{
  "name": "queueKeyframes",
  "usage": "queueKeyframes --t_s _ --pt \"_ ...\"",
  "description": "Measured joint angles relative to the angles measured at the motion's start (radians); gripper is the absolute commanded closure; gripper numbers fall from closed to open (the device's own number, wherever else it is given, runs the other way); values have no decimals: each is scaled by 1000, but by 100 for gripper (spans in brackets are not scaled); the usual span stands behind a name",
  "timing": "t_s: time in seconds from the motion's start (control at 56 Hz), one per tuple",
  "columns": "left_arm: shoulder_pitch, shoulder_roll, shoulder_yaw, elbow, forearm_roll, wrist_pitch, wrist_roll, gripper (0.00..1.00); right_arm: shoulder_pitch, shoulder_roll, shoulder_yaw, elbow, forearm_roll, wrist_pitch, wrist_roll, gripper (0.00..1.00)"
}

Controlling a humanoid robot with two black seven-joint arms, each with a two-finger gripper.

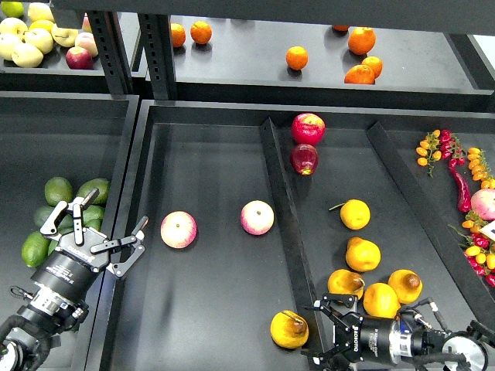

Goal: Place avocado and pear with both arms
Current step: 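Move the right gripper down around the yellow pear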

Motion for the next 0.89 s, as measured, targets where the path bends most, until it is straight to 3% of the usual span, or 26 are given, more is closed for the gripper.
queueKeyframes --t_s 0.893 --pt "1 0 0 1 0 0 0 0 -3 50 16 -48 -11 0 0 59"
